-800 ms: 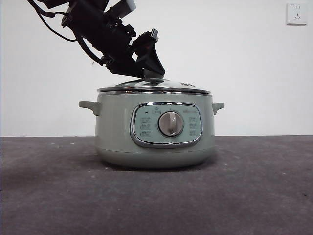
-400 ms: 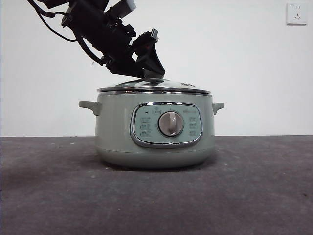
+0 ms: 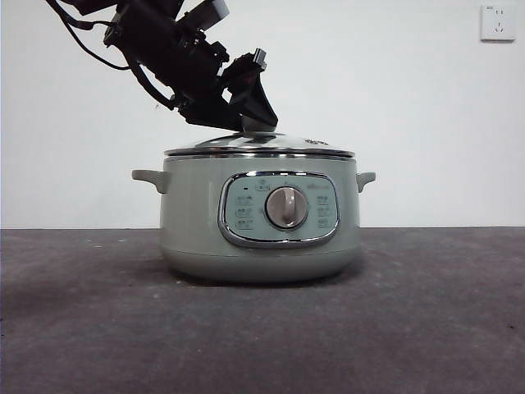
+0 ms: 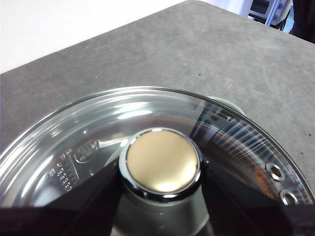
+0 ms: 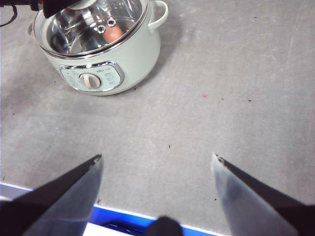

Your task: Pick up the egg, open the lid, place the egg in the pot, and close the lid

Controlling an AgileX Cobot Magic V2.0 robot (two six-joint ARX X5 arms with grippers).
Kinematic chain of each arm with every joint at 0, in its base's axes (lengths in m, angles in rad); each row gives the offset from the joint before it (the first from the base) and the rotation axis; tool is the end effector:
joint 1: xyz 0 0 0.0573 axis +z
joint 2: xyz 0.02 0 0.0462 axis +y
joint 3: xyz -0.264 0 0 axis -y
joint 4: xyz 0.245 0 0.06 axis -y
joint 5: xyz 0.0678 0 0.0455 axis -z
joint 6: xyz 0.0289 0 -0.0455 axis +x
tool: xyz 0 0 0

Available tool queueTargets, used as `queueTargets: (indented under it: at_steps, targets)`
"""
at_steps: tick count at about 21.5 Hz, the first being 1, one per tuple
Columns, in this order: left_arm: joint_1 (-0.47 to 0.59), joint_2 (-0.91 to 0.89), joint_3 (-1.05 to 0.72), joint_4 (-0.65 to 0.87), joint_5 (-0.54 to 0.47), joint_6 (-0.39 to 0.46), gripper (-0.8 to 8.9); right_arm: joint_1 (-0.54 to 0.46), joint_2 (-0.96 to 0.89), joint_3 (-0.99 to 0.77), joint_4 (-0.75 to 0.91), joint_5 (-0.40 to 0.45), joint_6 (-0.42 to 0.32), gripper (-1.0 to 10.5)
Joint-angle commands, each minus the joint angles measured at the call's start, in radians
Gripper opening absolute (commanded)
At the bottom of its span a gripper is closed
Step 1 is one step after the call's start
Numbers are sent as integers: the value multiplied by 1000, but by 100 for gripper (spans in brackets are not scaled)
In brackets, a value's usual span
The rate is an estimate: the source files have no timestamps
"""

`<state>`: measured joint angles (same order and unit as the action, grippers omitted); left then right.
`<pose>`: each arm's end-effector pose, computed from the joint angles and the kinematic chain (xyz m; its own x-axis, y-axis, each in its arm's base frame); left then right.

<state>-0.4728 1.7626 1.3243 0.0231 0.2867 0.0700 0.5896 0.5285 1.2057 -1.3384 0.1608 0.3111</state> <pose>0.3569 -0.1917 0.2745 0.6526 -0.6514 -0.3869 0.6907 0.7215 -0.0498 0.0203 0.0080 0.3777 0.7366 0.3001 -0.6061 -0.2663 0.9525 0.1480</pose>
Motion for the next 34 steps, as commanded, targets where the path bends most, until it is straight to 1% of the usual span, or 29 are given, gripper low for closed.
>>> queueTargets:
  at_steps: [1, 9, 13, 14, 15, 16, 17, 20, 24, 29, 34]
  targets:
    - [0, 9, 10, 19, 1, -10, -9, 2, -3, -8, 5, 5, 11, 374]
    - [-2, 64, 10, -23, 0, -10, -8, 2, -3, -8, -5, 5, 12, 374]
    - [1, 64, 11, -45, 2, -19, 14, 2, -3, -8, -5, 5, 12, 374]
    - [1, 64, 11, -56, 2, -21, 73, 2, -3, -8, -5, 5, 12, 375]
    - [1, 64, 11, -67, 2, -22, 198, 2, -3, -8, -5, 5, 11, 375]
    - [1, 64, 12, -77, 6, -22, 302, 2, -3, -8, -4, 5, 11, 375]
    - [1, 63, 16, -90, 9, -22, 371, 2, -3, -8, -5, 5, 11, 375]
    - [1, 56, 47, -145, 8, -25, 377, 2, -3, -8, -5, 5, 10, 375]
    - [3, 47, 142, -259, 8, -25, 377, 2, -3, -8, -5, 5, 7, 375]
    - [3, -1, 294, -477, 8, -24, 377, 2, -3, -8, 2, 4, -1, 375]
    - [3, -158, 403, -784, 8, -25, 377, 2, -3, -8, 2, 3, -38, 375]
